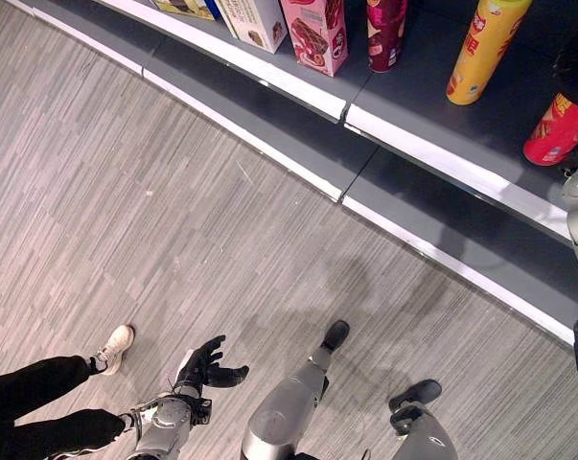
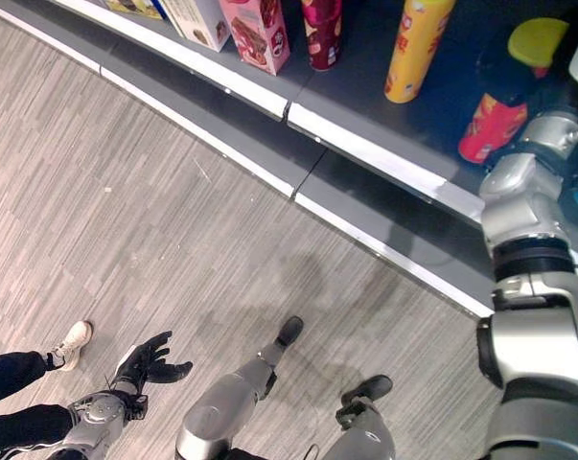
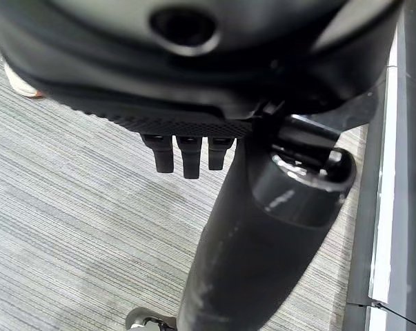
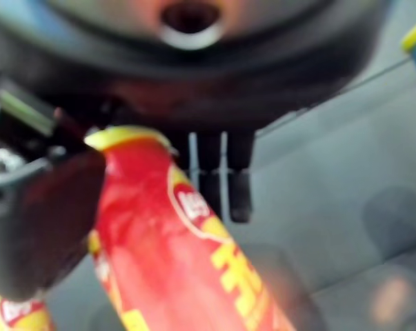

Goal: Put the goods on the table back onto the shelves and tidy them up.

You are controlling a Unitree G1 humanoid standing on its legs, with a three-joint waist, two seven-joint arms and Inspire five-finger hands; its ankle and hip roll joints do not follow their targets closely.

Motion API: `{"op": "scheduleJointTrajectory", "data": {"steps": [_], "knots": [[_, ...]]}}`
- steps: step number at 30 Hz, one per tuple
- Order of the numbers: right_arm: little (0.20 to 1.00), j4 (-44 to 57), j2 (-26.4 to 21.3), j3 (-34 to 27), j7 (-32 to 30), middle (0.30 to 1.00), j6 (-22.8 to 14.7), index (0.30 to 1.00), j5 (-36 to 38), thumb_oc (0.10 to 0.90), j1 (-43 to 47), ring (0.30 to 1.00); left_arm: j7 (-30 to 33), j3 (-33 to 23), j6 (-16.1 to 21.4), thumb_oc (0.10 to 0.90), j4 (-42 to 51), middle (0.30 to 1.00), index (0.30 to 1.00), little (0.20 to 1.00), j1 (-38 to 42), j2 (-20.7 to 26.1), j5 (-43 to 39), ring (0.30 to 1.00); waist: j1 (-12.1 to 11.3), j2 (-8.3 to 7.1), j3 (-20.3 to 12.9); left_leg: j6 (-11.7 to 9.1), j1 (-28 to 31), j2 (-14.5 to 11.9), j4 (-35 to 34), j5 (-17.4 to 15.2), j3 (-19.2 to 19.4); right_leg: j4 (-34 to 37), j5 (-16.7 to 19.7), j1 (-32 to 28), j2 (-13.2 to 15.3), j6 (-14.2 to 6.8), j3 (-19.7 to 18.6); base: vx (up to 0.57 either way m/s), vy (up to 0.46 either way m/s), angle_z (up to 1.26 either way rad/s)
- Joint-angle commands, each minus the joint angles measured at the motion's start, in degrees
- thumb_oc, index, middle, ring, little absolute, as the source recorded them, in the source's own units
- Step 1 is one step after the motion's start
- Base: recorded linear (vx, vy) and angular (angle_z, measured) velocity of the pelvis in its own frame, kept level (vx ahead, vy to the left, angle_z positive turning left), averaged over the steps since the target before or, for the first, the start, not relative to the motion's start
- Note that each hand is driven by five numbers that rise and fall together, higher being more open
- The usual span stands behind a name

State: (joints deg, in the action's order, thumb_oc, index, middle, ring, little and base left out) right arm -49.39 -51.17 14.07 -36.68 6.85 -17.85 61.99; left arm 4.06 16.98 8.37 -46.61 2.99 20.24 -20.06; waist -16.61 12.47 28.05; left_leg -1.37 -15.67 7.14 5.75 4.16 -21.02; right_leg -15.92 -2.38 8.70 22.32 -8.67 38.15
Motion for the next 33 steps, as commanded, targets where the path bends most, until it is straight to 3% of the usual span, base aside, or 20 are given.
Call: {"op": "scheduleJointTrajectory", "data": {"steps": [1,13,14,15,16,33], "knots": [[0.300,3.46,-3.96,1.62,-5.87,0.300,-2.70,0.300,-0.17,0.400,5.51,0.300,1.36,1.94,1.26,0.800,-1.23,0.900,0.900,0.900,-1.74,3.31,0.42,0.900,-1.11,-0.51,-3.50,0.40,2.48,-1.89,-7.38,-0.41,-3.56,-9.79,-1.13,2.78,6.49,-5.49,-2.74,0.01,-0.007,0.10],[0.300,-0.50,-2.32,2.93,-6.07,0.300,-3.07,0.300,2.08,0.400,7.26,0.300,2.17,2.59,1.28,0.800,-2.67,0.900,0.900,0.900,-0.34,3.01,0.41,0.900,-0.76,-0.67,-3.54,0.49,2.66,-1.48,-7.89,-0.18,-3.97,-10.21,-0.76,2.93,7.09,-5.54,-2.29,0.00,-0.001,0.02],[0.651,-0.52,-2.01,3.04,-6.13,0.651,-3.17,0.651,2.25,0.634,7.31,0.651,2.24,2.50,1.33,0.800,-2.70,0.900,0.900,0.900,-0.29,3.07,0.23,0.900,-0.68,-0.69,-3.57,0.50,2.65,-1.42,-7.89,-0.20,-3.95,-10.29,-0.75,3.08,7.06,-5.54,-2.47,0.00,0.000,0.00],[0.740,-0.51,-2.01,3.04,-6.13,0.740,-3.16,0.740,2.25,0.693,7.31,0.740,2.24,2.50,1.33,0.800,-2.70,0.900,0.900,0.900,-0.29,3.07,0.22,0.900,-0.68,-0.69,-3.56,0.50,2.65,-1.42,-7.90,-0.19,-3.94,-10.30,-0.76,3.08,7.07,-5.54,-2.47,0.00,0.000,0.00],[0.900,-0.44,-1.81,2.94,-6.17,0.900,-3.12,0.900,2.27,0.800,7.26,0.900,2.31,2.56,1.29,0.800,-2.78,0.900,0.900,0.900,-0.16,3.01,0.19,0.900,-0.62,-0.69,-3.55,0.47,2.66,-1.44,-7.89,-0.20,-3.91,-10.33,-0.75,3.07,7.14,-5.55,-2.50,0.00,0.000,0.00],[0.900,-0.67,-0.91,3.95,-6.04,0.900,-2.48,0.900,1.30,0.800,8.37,0.900,2.74,2.73,1.19,0.800,-4.05,0.900,0.900,0.900,0.99,2.87,0.34,0.900,0.24,-1.24,-3.49,0.53,2.79,-1.24,-7.89,-0.20,-4.06,-10.71,-0.45,3.12,7.52,-5.61,-2.38,0.00,0.000,0.00]]}}
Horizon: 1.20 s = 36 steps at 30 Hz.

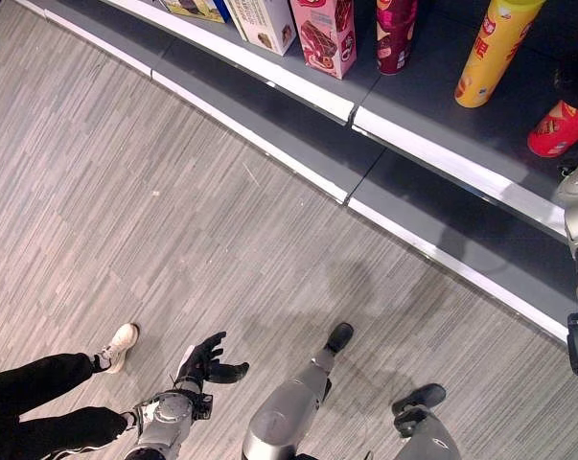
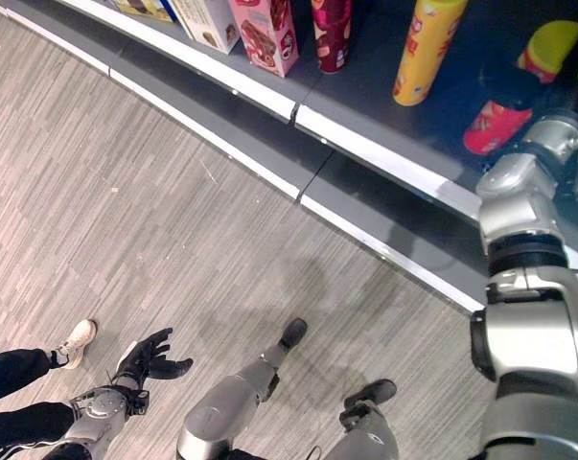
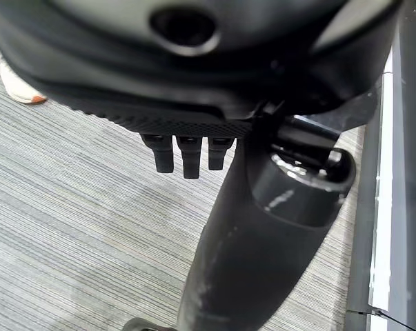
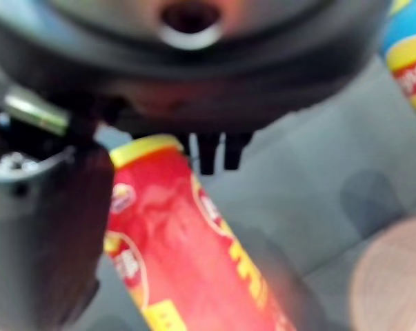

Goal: Put the goods on the table back onto the shelves and tidy them up.

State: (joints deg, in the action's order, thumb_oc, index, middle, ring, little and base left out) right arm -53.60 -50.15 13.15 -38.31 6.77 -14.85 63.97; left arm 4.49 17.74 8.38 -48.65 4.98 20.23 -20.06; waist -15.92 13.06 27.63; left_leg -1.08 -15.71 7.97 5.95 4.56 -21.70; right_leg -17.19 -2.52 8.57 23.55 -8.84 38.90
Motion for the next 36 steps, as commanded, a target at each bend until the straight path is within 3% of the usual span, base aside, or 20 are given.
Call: {"op": "scheduleJointTrajectory", "data": {"steps": [1,36], "knots": [[0.900,3.47,-2.03,4.83,-4.46,0.900,-2.43,0.900,-1.67,0.800,6.30,0.900,2.27,1.91,1.20,0.800,-2.03,0.900,0.900,0.900,-1.06,2.94,0.32,0.900,-0.42,-1.87,-3.10,0.23,2.88,-2.05,-8.13,-0.63,-3.36,-9.46,-0.31,3.25,6.31,-5.44,-3.10,0.00,0.000,0.00],[0.900,0.97,-0.98,8.07,-3.23,0.900,-0.86,0.900,-4.19,0.800,8.73,0.900,2.55,1.27,1.31,0.800,-2.93,0.900,0.900,0.900,-0.35,3.24,-0.66,0.900,0.91,-3.67,-2.83,0.14,3.86,-2.33,-9.20,-0.49,-3.17,-9.15,0.97,3.28,6.26,-5.51,-3.36,0.00,0.000,0.00]]}}
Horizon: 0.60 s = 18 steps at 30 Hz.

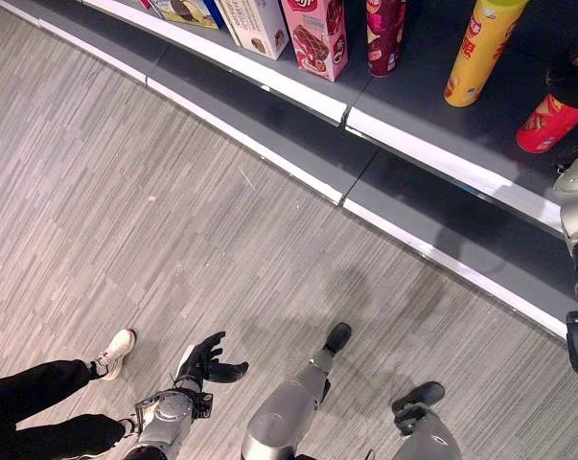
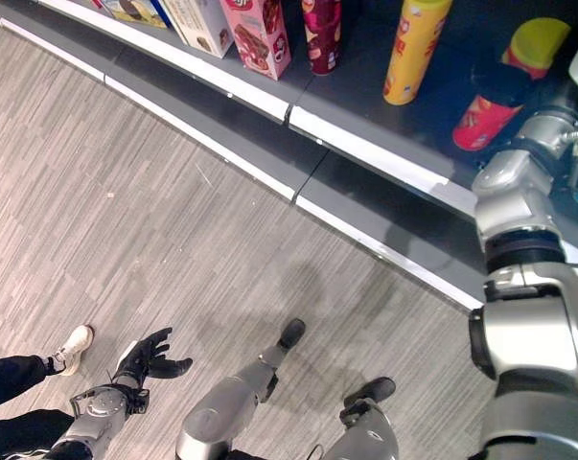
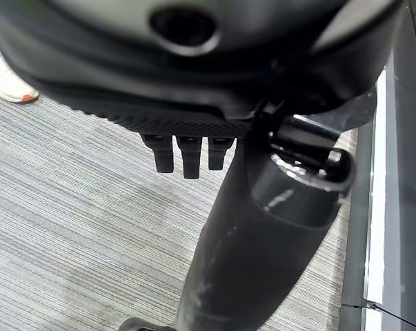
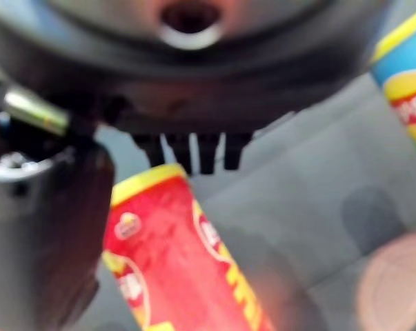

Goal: Put the goods on the table back onto the shelves and tidy them up.

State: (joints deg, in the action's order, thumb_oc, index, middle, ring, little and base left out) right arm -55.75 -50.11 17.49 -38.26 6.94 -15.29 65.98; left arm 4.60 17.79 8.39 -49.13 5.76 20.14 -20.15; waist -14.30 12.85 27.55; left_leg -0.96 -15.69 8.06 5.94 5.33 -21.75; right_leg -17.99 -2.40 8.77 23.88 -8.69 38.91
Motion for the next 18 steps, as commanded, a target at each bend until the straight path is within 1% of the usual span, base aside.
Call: {"op": "scheduleJointTrajectory", "data": {"steps": [1,6,11,18], "knots": [[0.900,3.12,-1.01,3.74,-3.29,0.900,-1.03,0.900,-3.75,0.800,6.73,0.900,2.44,1.21,1.30,0.800,-2.45,0.900,0.900,0.900,-1.13,3.32,-0.56,0.900,-0.71,-3.46,-2.75,0.02,3.84,-2.41,-9.18,-1.26,-3.11,-8.35,0.85,3.08,5.93,-5.66,-3.38,0.00,0.000,0.00],[0.900,3.12,-1.01,3.75,-3.29,0.900,-1.04,0.900,-3.75,0.800,6.74,0.900,2.44,1.20,1.30,0.800,-2.45,0.900,0.900,0.900,-1.13,3.32,-0.56,0.900,-0.71,-3.46,-2.75,0.02,3.84,-2.41,-9.18,-1.26,-3.11,-8.35,0.85,3.09,5.93,-5.66,-3.38,0.00,0.000,0.00],[0.900,1.75,-0.36,4.87,-2.82,0.900,-0.30,0.900,-4.64,0.800,7.57,0.900,2.72,1.19,1.30,0.800,-2.90,0.900,0.900,0.900,-0.79,3.24,-1.07,0.900,-0.19,-3.72,-2.47,0.00,3.93,-2.39,-9.20,-1.27,-3.16,-8.66,0.86,3.49,5.88,-5.61,-3.66,0.00,0.000,0.00],[0.900,1.57,-0.75,5.68,-2.62,0.900,0.30,0.900,-5.85,0.800,7.95,0.900,2.77,1.00,1.22,0.800,-3.06,0.900,0.900,0.900,-0.73,3.25,-1.22,0.900,0.10,-3.88,-2.10,-0.02,3.94,-2.36,-9.32,-1.23,-3.16,-9.00,0.79,3.66,5.89,-5.61,-3.79,0.00,0.000,0.00]]}}
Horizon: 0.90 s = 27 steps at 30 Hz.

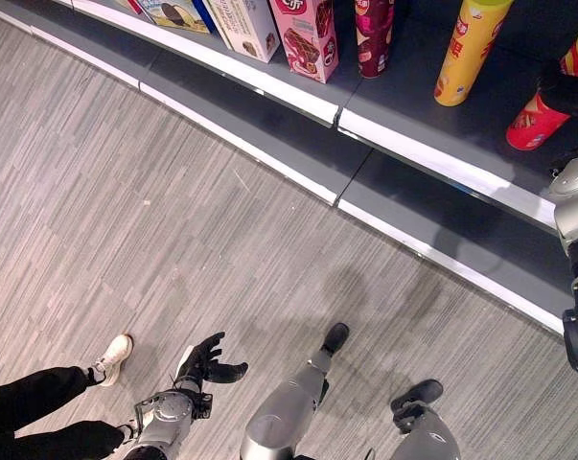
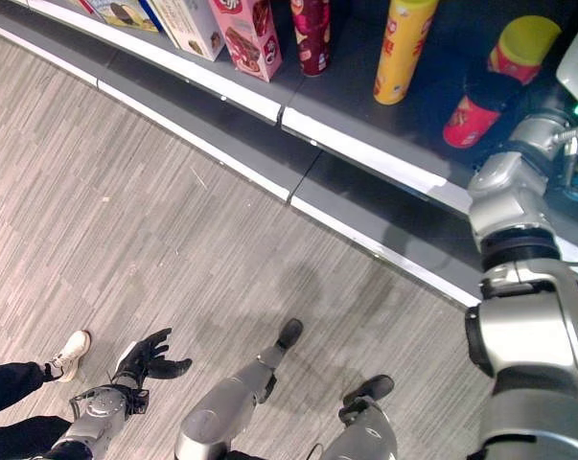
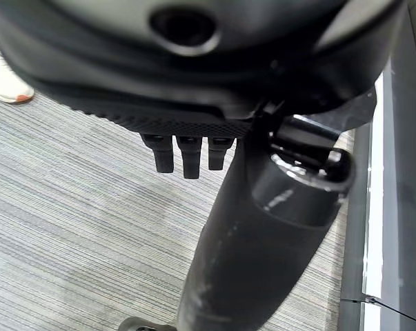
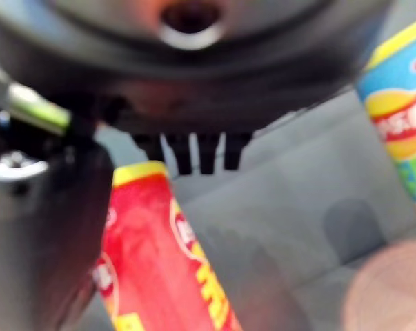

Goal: Put the goods on the table back onto the shelves and tidy them up.

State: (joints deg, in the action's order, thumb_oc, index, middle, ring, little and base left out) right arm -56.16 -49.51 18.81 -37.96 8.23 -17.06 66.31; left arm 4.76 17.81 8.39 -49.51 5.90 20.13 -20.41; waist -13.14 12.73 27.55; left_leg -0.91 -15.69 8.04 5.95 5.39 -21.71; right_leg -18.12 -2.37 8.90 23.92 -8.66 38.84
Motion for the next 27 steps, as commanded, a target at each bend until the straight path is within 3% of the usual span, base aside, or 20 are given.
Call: {"op": "scheduleJointTrajectory", "data": {"steps": [1,27], "knots": [[0.900,1.98,-1.35,4.36,-2.92,0.900,-0.98,0.900,-4.08,0.800,7.63,0.900,2.62,0.97,1.21,0.800,-2.68,0.900,0.900,0.900,-0.87,3.25,-0.96,0.900,-1.05,-3.77,-2.10,-0.07,3.94,-2.34,-9.33,-1.29,-3.20,-8.88,0.76,3.55,5.87,-5.64,-3.73,0.00,0.000,0.00],[0.900,1.60,-2.14,6.95,-1.92,0.900,0.09,0.900,-6.88,0.800,9.02,0.900,2.67,0.56,1.26,0.800,-3.63,0.900,0.900,0.900,-0.46,3.22,-1.32,0.900,-0.46,-4.40,-1.71,-0.05,4.17,-2.47,-9.69,-1.26,-3.33,-9.38,0.77,3.85,6.01,-5.59,-3.82,0.00,0.000,0.00]]}}
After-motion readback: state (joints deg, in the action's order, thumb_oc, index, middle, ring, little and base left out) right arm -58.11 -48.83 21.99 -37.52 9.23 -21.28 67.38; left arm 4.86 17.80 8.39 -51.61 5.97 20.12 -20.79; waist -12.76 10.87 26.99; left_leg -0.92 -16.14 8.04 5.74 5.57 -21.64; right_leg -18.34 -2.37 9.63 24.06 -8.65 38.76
